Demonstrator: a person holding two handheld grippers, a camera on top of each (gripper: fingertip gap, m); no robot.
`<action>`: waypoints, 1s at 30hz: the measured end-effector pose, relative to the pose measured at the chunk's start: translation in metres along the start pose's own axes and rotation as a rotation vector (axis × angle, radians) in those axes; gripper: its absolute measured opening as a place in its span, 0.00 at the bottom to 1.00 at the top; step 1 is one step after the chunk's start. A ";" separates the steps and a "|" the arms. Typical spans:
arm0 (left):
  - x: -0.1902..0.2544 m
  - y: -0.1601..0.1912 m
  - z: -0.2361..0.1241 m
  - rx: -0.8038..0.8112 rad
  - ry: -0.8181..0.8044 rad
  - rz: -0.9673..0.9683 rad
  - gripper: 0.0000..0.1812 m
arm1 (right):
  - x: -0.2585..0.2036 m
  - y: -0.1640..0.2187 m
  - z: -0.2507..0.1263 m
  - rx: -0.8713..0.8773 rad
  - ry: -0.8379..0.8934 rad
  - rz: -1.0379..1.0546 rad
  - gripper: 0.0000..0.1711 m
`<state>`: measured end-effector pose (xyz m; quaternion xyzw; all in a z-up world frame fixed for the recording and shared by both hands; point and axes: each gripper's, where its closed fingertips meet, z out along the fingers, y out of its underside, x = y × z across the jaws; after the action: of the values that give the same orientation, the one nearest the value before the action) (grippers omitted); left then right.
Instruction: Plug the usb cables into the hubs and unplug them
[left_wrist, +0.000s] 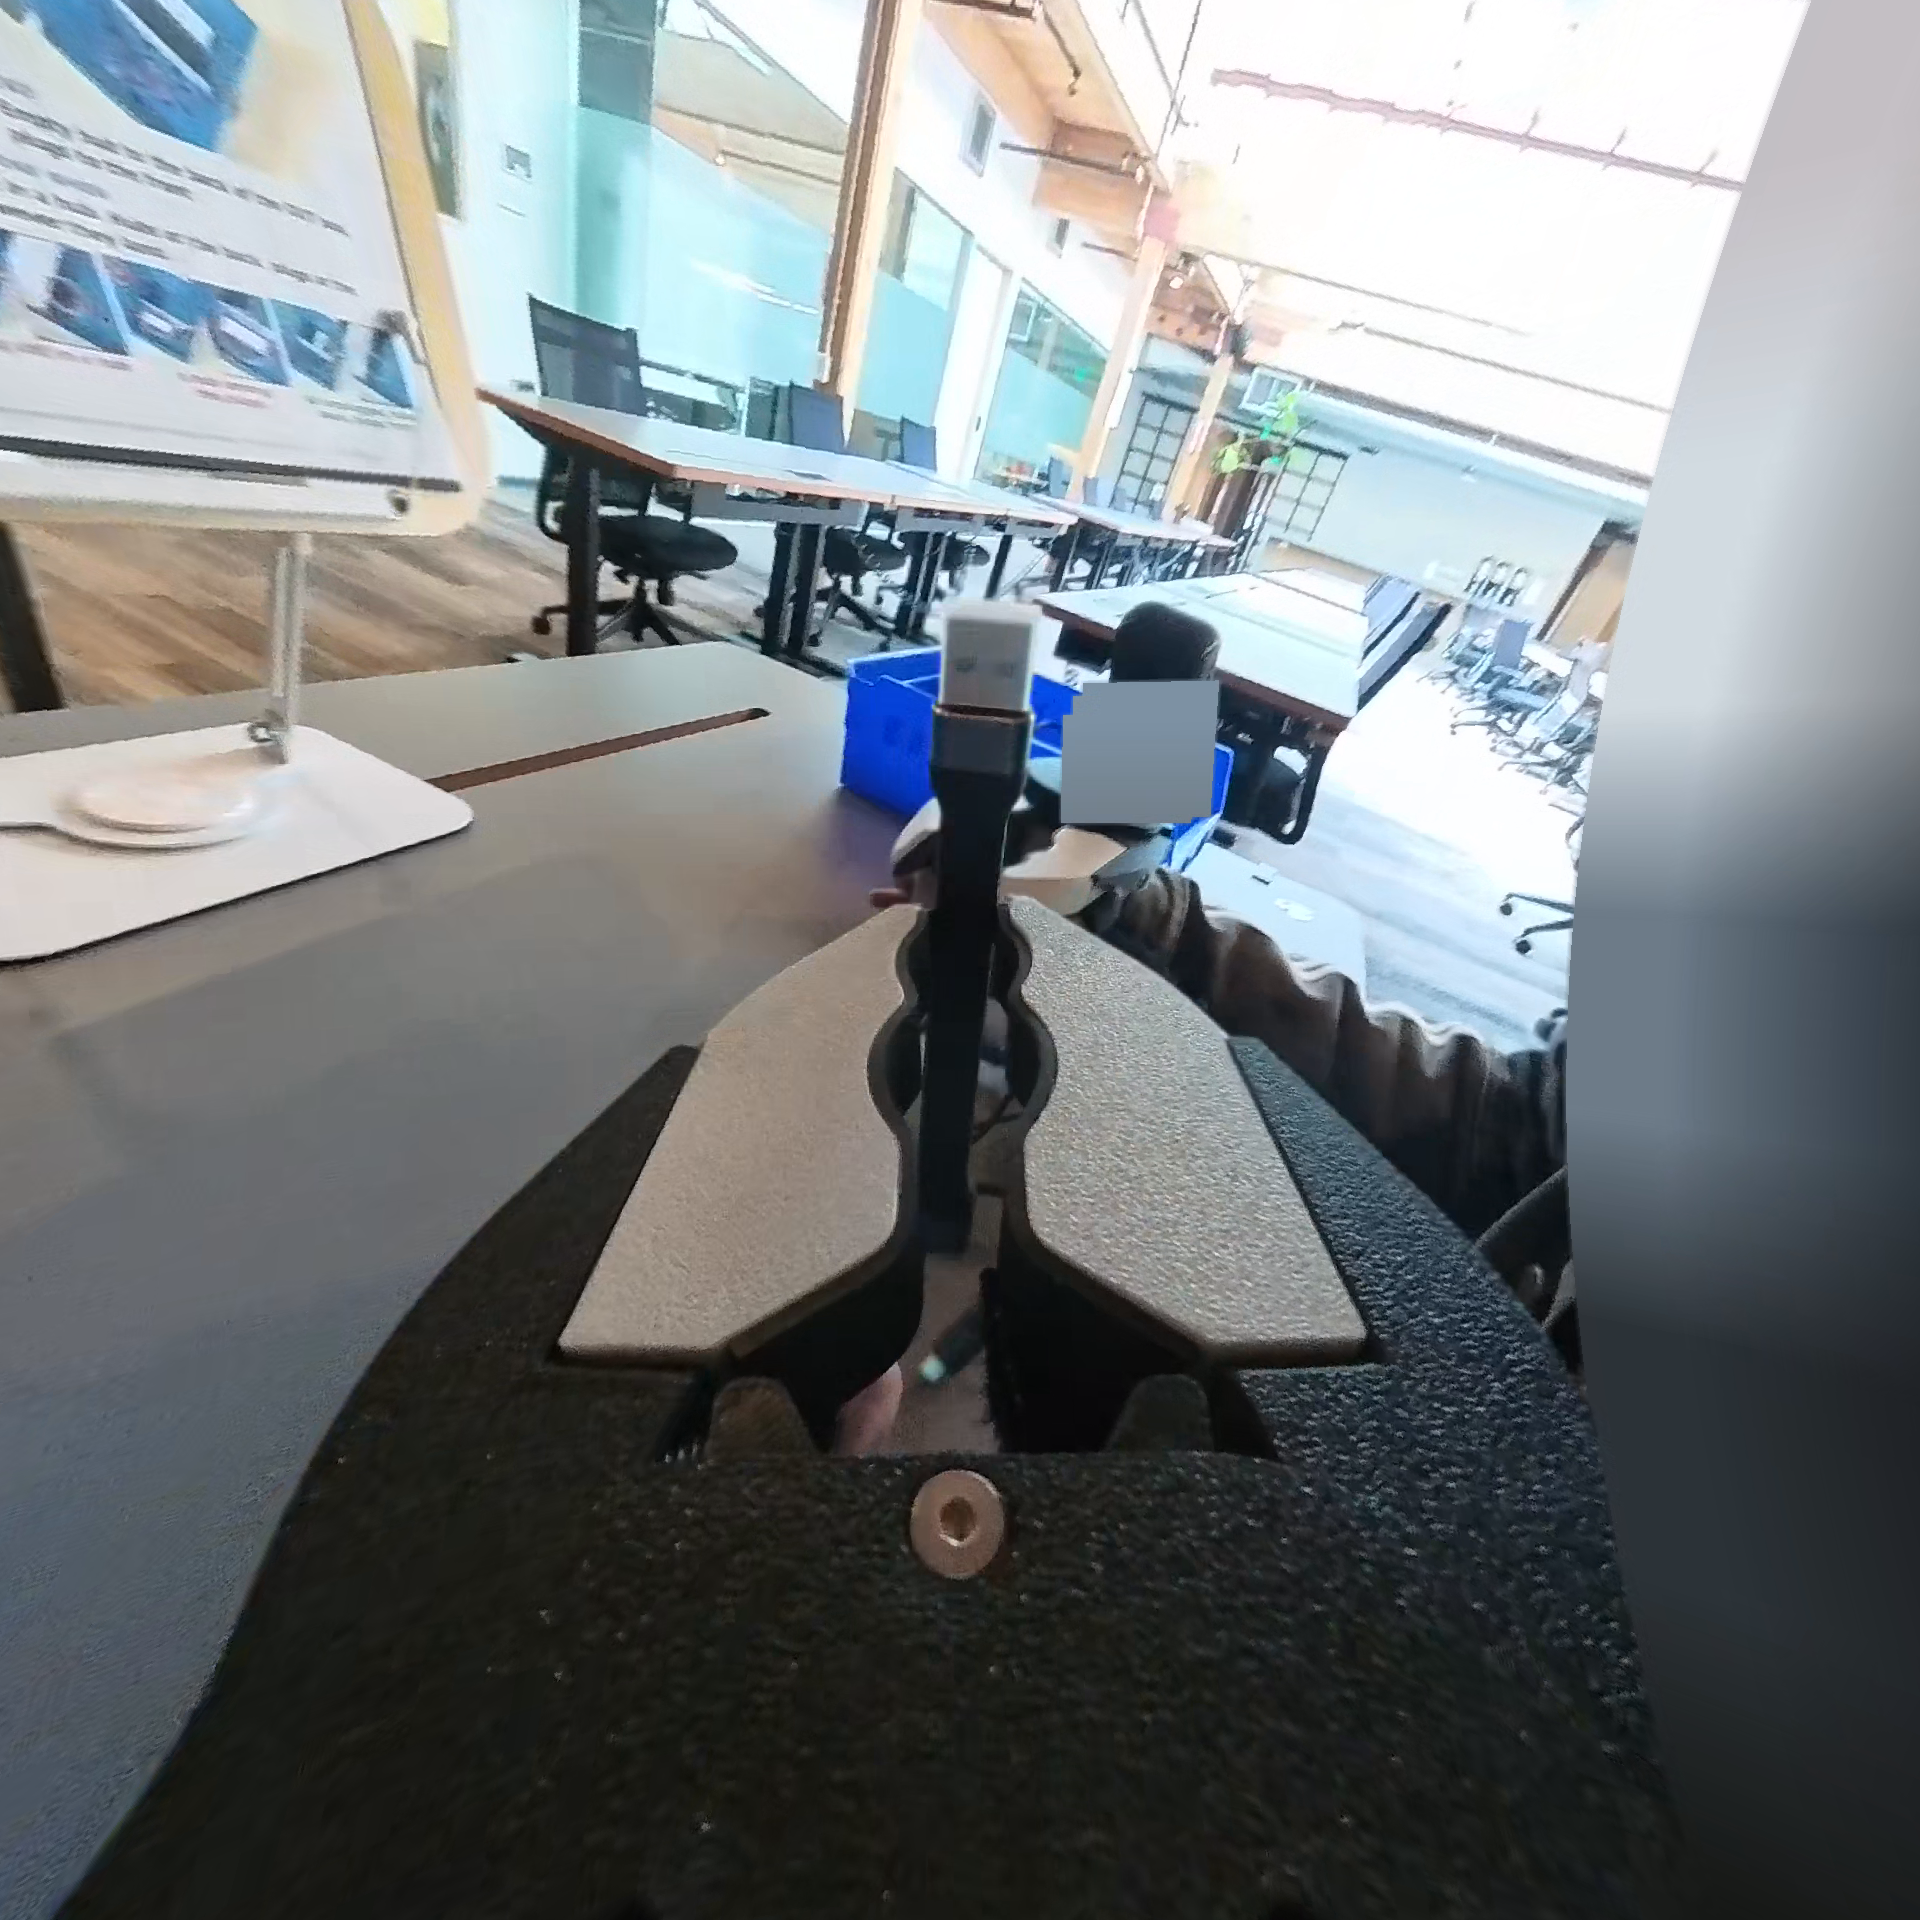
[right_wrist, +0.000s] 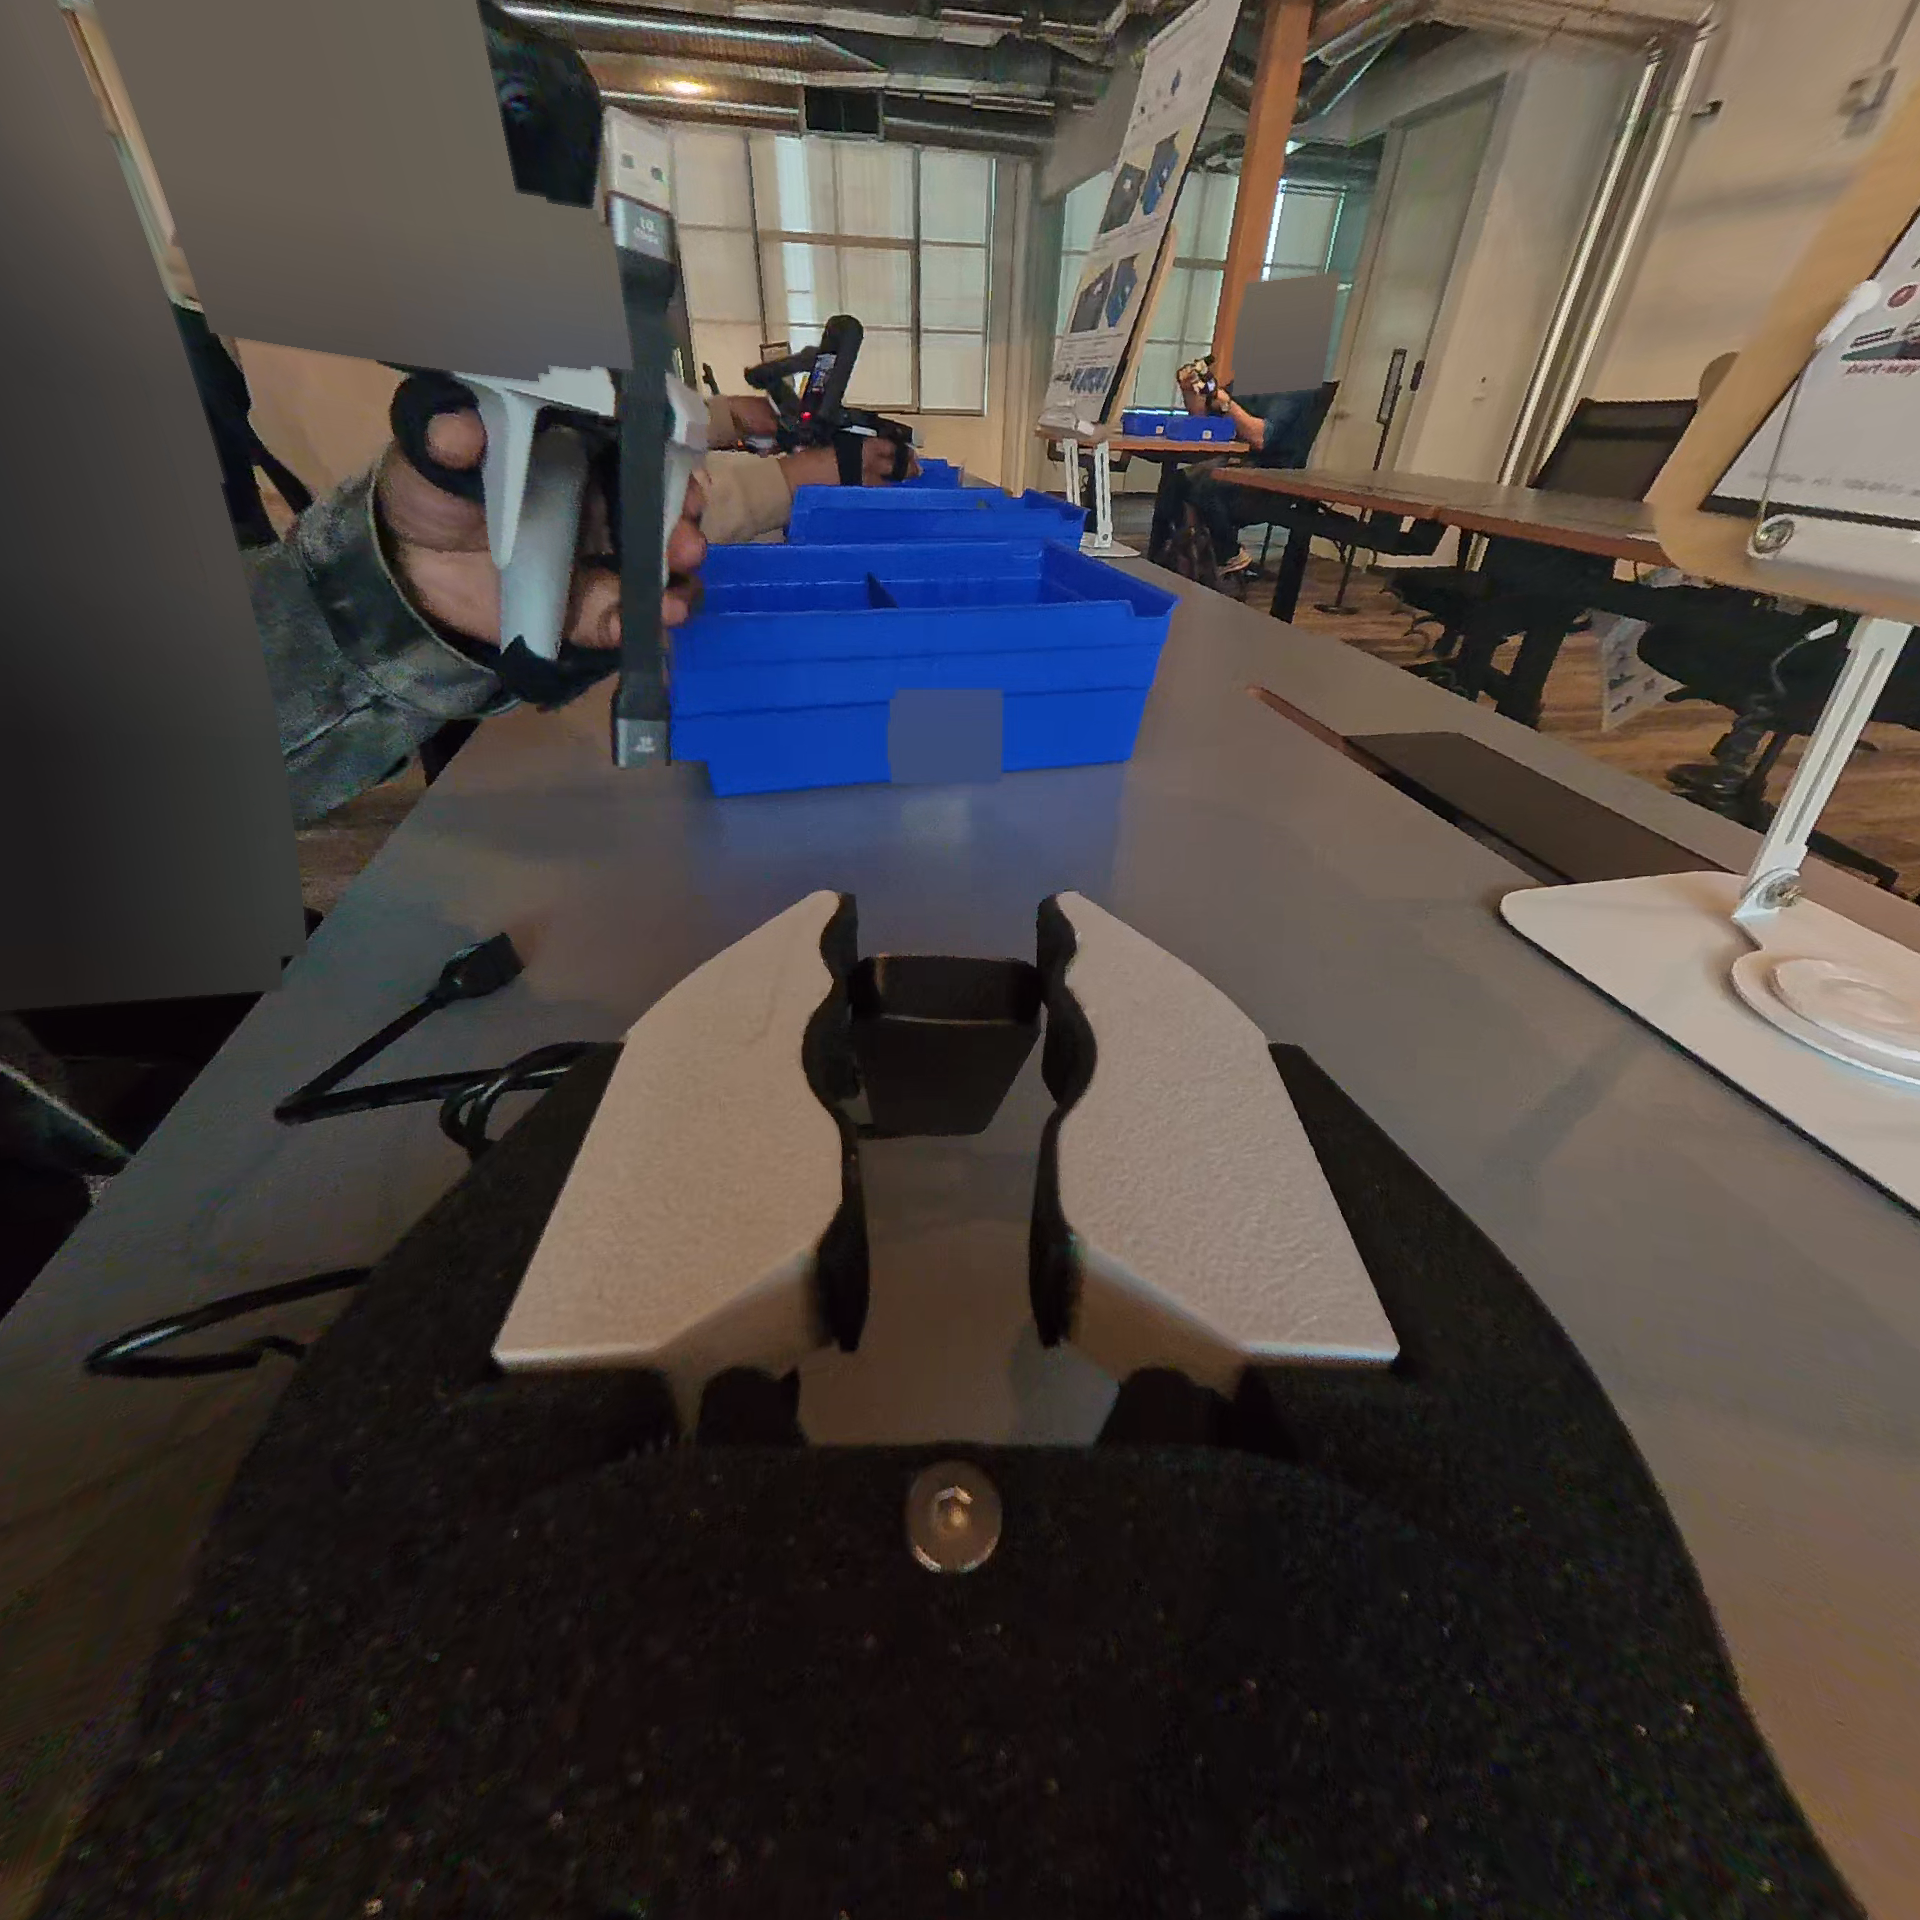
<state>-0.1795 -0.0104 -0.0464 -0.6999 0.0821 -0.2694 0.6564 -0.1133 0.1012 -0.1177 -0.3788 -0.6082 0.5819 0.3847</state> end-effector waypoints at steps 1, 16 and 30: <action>0.003 0.001 0.005 0.011 0.017 -0.012 0.06 | 0.000 0.001 0.000 -0.002 -0.001 0.001 0.19; 0.003 0.014 0.038 0.048 0.090 -0.123 0.06 | -0.008 0.020 0.008 -0.078 -0.052 0.002 0.19; -0.009 0.037 0.043 -0.033 0.046 -0.093 0.06 | -0.013 0.050 0.005 -0.258 -0.094 -0.034 0.19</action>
<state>-0.1574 0.0265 -0.0839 -0.7073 0.0691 -0.3143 0.6294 -0.1115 0.0890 -0.1679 -0.3870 -0.7016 0.5093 0.3140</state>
